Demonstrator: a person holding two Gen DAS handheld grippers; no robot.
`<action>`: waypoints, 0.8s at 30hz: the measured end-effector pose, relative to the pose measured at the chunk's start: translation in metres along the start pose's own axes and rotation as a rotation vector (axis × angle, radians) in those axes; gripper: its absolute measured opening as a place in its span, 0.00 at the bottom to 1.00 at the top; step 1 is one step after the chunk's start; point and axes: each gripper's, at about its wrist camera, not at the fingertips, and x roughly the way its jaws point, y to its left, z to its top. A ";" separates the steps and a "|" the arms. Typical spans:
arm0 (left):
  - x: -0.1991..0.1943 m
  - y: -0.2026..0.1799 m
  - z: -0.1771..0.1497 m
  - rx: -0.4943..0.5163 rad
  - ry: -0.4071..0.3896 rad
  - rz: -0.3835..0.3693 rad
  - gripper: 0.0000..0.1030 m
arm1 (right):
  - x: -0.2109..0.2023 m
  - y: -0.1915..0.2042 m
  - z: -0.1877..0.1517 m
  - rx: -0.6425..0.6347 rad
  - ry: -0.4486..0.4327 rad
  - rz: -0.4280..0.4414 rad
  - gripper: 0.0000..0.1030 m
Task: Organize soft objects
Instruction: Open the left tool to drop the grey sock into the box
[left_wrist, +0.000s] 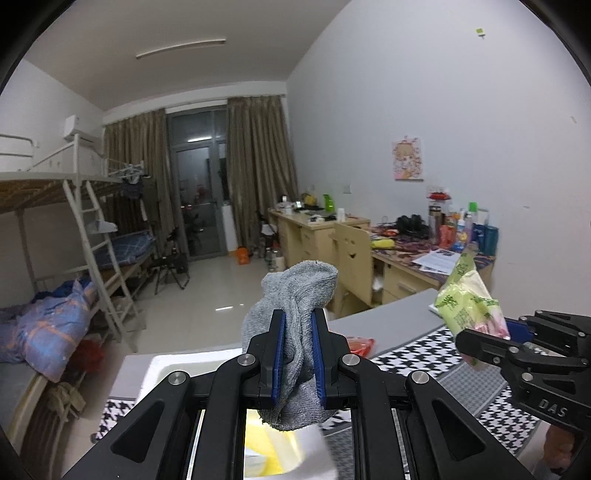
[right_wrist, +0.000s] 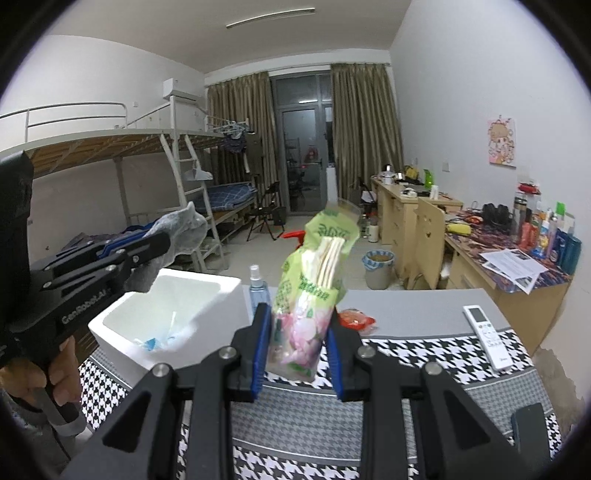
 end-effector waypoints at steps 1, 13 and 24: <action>0.002 0.002 -0.001 -0.008 0.009 0.018 0.15 | 0.002 0.002 0.001 -0.003 0.003 0.009 0.32; 0.016 0.032 -0.010 -0.064 0.068 0.119 0.15 | 0.024 0.027 0.001 -0.044 0.048 0.089 0.32; 0.030 0.050 -0.024 -0.103 0.137 0.128 0.48 | 0.033 0.044 0.001 -0.079 0.078 0.100 0.32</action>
